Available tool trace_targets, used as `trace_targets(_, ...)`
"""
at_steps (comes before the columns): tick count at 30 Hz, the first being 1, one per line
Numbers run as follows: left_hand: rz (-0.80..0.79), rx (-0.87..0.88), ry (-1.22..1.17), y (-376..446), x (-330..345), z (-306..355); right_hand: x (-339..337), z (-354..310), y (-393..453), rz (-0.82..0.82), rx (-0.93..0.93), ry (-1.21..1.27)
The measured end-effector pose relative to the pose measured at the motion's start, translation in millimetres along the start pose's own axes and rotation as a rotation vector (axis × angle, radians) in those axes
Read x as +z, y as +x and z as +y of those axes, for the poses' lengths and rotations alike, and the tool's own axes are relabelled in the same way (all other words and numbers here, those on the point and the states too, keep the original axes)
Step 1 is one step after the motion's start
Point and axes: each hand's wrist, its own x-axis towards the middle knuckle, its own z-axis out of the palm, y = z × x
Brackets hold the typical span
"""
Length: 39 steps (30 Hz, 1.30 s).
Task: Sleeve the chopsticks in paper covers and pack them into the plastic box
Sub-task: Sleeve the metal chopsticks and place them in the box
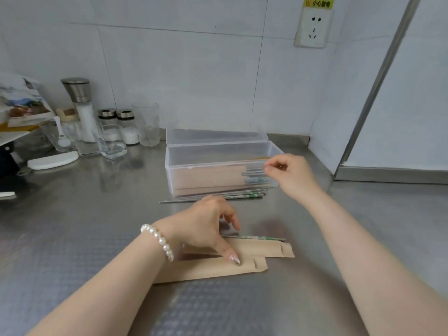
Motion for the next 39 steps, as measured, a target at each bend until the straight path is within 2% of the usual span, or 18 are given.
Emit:
trace_targets(9, 0.016, -0.073, -0.106, 3, 0, -2, -20, 2, -18, -0.728, 0.074, -0.281)
trace_targets(16, 0.078, -0.122, -0.206, 3, -1, -4, -28, -6, -27, -0.925, 0.139, -0.403)
trace_targets(21, 0.148, -0.133, -0.22, 4, 0, -6, -24, -3, -27, -0.904, 0.124, -0.48)
trace_targets(24, 0.183, -0.142, -0.178, 4, -1, -6, -28, -5, -26, -0.886, 0.106, -0.435)
trace_targets(26, 0.229, -0.139, -0.15, 3, -2, -5, -31, -7, -25, -0.81, 0.106, -0.272)
trace_targets(30, 0.346, -0.091, -0.064, 2, -5, -2, -26, -10, -24, -0.617, 0.204, 0.368)
trace_targets(32, 0.408, -0.051, -0.02, 2, -4, 0, -17, -15, -26, -0.563, 0.276, 0.598)
trace_targets(35, 0.532, 0.012, -0.033, 4, 1, 4, -4, -19, -28, -0.523, 0.321, 0.73)
trace_targets(39, 0.574, 0.058, -0.002, 6, 4, 4, 4, -16, -30, -0.479, 0.293, 0.646)
